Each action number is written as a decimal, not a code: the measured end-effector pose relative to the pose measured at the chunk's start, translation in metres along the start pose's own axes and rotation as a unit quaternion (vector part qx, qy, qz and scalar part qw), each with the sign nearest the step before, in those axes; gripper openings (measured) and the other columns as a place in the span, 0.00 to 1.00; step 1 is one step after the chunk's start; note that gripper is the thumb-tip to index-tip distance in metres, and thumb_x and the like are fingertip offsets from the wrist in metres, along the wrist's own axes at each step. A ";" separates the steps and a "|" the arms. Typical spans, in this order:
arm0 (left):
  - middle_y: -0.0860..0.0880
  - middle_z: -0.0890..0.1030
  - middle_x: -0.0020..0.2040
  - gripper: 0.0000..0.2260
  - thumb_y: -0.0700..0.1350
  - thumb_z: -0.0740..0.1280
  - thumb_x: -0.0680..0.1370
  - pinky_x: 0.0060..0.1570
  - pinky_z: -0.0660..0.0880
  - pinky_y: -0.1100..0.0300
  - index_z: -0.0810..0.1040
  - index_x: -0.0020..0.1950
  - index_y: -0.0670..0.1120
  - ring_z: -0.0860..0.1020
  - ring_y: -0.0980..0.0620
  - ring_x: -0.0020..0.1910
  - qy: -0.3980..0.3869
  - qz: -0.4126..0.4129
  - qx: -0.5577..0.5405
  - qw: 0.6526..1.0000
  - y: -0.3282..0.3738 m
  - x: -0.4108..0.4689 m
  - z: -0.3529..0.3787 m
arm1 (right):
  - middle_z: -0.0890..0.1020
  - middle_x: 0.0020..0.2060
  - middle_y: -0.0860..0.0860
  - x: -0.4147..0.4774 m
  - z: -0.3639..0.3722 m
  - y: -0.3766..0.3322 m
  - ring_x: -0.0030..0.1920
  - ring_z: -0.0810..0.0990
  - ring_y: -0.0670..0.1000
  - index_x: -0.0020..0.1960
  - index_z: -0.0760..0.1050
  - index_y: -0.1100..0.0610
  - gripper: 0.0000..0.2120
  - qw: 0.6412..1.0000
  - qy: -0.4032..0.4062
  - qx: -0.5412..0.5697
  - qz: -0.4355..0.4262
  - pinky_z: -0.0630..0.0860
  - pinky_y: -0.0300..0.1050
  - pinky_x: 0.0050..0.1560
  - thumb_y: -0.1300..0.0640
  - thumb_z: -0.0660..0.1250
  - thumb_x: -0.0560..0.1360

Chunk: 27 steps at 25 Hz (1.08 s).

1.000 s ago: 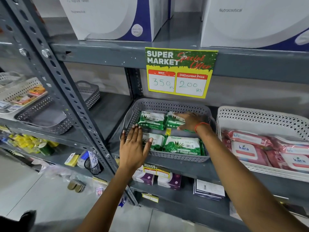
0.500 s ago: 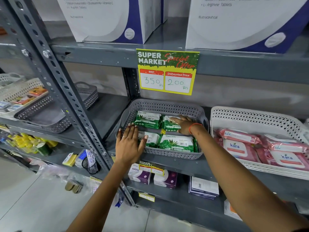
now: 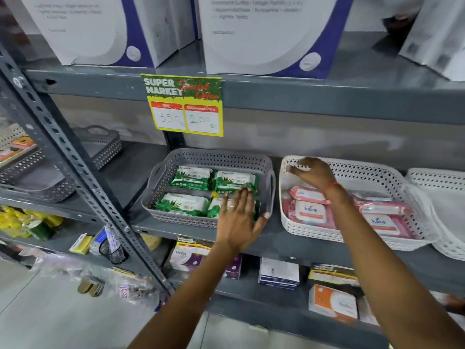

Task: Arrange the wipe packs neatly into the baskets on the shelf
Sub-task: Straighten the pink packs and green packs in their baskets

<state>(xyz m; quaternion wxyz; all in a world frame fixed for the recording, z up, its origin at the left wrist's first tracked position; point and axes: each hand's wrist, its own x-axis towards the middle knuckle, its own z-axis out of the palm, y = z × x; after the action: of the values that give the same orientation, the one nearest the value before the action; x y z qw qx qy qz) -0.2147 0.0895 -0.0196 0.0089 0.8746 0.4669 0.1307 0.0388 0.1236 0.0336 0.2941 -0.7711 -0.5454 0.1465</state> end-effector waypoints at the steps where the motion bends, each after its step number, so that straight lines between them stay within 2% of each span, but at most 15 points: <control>1: 0.45 0.54 0.78 0.35 0.64 0.42 0.77 0.74 0.41 0.45 0.51 0.76 0.42 0.49 0.49 0.77 0.000 0.018 -0.007 1.000 0.021 0.003 0.005 | 0.75 0.68 0.54 -0.004 -0.013 0.024 0.67 0.74 0.55 0.63 0.76 0.53 0.24 0.994 -0.087 0.022 0.064 0.70 0.46 0.66 0.43 0.71 0.70; 3: 0.45 0.55 0.78 0.35 0.64 0.43 0.77 0.73 0.42 0.44 0.52 0.76 0.43 0.51 0.49 0.77 -0.002 0.043 -0.013 0.999 0.057 0.011 0.012 | 0.67 0.74 0.47 -0.011 -0.032 0.052 0.71 0.68 0.53 0.70 0.68 0.46 0.33 0.954 -0.279 -0.031 0.109 0.66 0.46 0.66 0.41 0.72 0.68; 4: 0.45 0.55 0.78 0.34 0.64 0.42 0.77 0.73 0.41 0.45 0.51 0.76 0.43 0.51 0.49 0.76 -0.006 0.047 -0.009 0.999 0.070 0.013 0.014 | 0.66 0.74 0.46 -0.010 -0.035 0.059 0.72 0.67 0.53 0.72 0.65 0.45 0.36 0.940 -0.324 -0.065 0.089 0.65 0.46 0.68 0.41 0.73 0.67; 5: 0.45 0.55 0.78 0.35 0.65 0.42 0.77 0.73 0.40 0.45 0.50 0.77 0.43 0.51 0.50 0.77 -0.007 0.046 -0.002 0.999 0.078 0.014 0.017 | 0.66 0.74 0.48 -0.008 -0.034 0.060 0.72 0.67 0.53 0.73 0.64 0.46 0.38 0.941 -0.322 -0.084 0.061 0.64 0.46 0.70 0.42 0.74 0.67; 7: 0.46 0.54 0.78 0.36 0.66 0.39 0.77 0.73 0.40 0.45 0.50 0.77 0.44 0.50 0.51 0.77 0.002 0.036 0.005 0.999 0.084 0.015 0.019 | 0.66 0.74 0.53 -0.003 -0.029 0.054 0.72 0.66 0.54 0.74 0.64 0.49 0.36 0.966 -0.239 -0.095 0.014 0.61 0.48 0.73 0.47 0.74 0.69; 9: 0.47 0.55 0.78 0.37 0.67 0.38 0.76 0.73 0.42 0.45 0.51 0.76 0.44 0.51 0.52 0.76 0.011 0.028 0.005 1.000 0.084 0.014 0.020 | 0.62 0.76 0.56 -0.006 -0.019 0.045 0.76 0.60 0.56 0.76 0.57 0.49 0.37 0.967 -0.168 -0.191 -0.032 0.55 0.50 0.75 0.44 0.69 0.73; 12: 0.48 0.54 0.78 0.38 0.68 0.38 0.75 0.75 0.46 0.46 0.51 0.77 0.45 0.51 0.53 0.76 0.002 0.026 0.007 1.000 0.085 0.014 0.020 | 0.41 0.79 0.52 -0.019 -0.005 0.047 0.79 0.41 0.56 0.77 0.43 0.42 0.35 0.940 -0.249 -0.234 0.001 0.42 0.61 0.77 0.35 0.54 0.77; 14: 0.49 0.54 0.78 0.39 0.69 0.37 0.74 0.75 0.49 0.45 0.51 0.77 0.46 0.51 0.54 0.76 -0.006 0.020 0.006 1.000 0.084 0.015 0.020 | 0.38 0.78 0.51 -0.022 -0.007 0.049 0.78 0.38 0.55 0.77 0.41 0.41 0.31 0.937 -0.264 -0.229 0.000 0.39 0.62 0.77 0.36 0.49 0.79; 20: 0.50 0.53 0.78 0.40 0.70 0.37 0.73 0.74 0.52 0.44 0.51 0.77 0.47 0.49 0.55 0.76 -0.028 0.017 0.006 0.999 0.084 0.016 0.017 | 0.43 0.79 0.52 -0.032 -0.030 0.041 0.79 0.42 0.55 0.78 0.43 0.47 0.29 0.933 -0.271 -0.233 -0.029 0.45 0.60 0.77 0.44 0.50 0.82; 22: 0.51 0.53 0.78 0.39 0.70 0.38 0.73 0.74 0.52 0.44 0.51 0.77 0.47 0.49 0.55 0.76 -0.028 0.018 0.011 0.999 0.085 0.016 0.017 | 0.51 0.79 0.58 -0.042 -0.040 0.039 0.78 0.53 0.57 0.78 0.47 0.57 0.29 0.952 -0.239 -0.193 -0.004 0.67 0.50 0.69 0.50 0.52 0.82; 23: 0.51 0.54 0.78 0.39 0.70 0.38 0.73 0.74 0.52 0.44 0.51 0.77 0.47 0.49 0.55 0.76 -0.026 0.019 0.012 0.999 0.085 0.015 0.017 | 0.60 0.76 0.60 -0.049 -0.040 0.037 0.75 0.61 0.59 0.76 0.54 0.64 0.28 0.962 -0.210 -0.172 0.000 0.75 0.40 0.54 0.53 0.56 0.81; 24: 0.50 0.54 0.78 0.39 0.70 0.38 0.73 0.74 0.52 0.45 0.52 0.77 0.47 0.49 0.55 0.76 -0.024 0.018 0.012 0.999 0.084 0.015 0.017 | 0.67 0.73 0.61 -0.054 -0.045 0.028 0.72 0.67 0.59 0.74 0.59 0.67 0.33 0.979 -0.182 -0.082 0.045 0.74 0.36 0.44 0.50 0.63 0.77; 25: 0.50 0.55 0.78 0.39 0.70 0.38 0.73 0.74 0.52 0.44 0.52 0.77 0.47 0.49 0.55 0.76 -0.024 0.017 0.012 1.000 0.084 0.015 0.017 | 0.71 0.70 0.60 -0.055 -0.046 0.031 0.71 0.69 0.59 0.73 0.61 0.69 0.48 0.977 -0.199 -0.041 0.062 0.75 0.38 0.43 0.39 0.72 0.66; 26: 0.50 0.55 0.78 0.39 0.70 0.38 0.73 0.74 0.52 0.44 0.52 0.77 0.47 0.49 0.55 0.76 -0.025 0.016 0.011 0.999 0.083 0.016 0.018 | 0.70 0.69 0.60 -0.052 -0.053 0.031 0.72 0.67 0.59 0.73 0.59 0.69 0.64 0.970 -0.232 -0.045 0.054 0.75 0.43 0.52 0.31 0.75 0.51; 27: 0.50 0.55 0.78 0.39 0.70 0.38 0.73 0.74 0.52 0.45 0.52 0.77 0.47 0.49 0.55 0.76 -0.027 0.016 0.010 0.999 0.083 0.016 0.018 | 0.66 0.71 0.61 -0.044 -0.056 0.033 0.75 0.61 0.58 0.75 0.54 0.67 0.68 0.958 -0.259 -0.122 0.002 0.70 0.48 0.63 0.31 0.76 0.50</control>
<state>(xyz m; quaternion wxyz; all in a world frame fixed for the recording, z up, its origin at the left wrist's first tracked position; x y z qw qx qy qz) -0.1342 0.0572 -0.0216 0.0103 0.8850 0.4541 0.1024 0.0784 0.0584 0.0535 0.0458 -0.7380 -0.6148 0.2743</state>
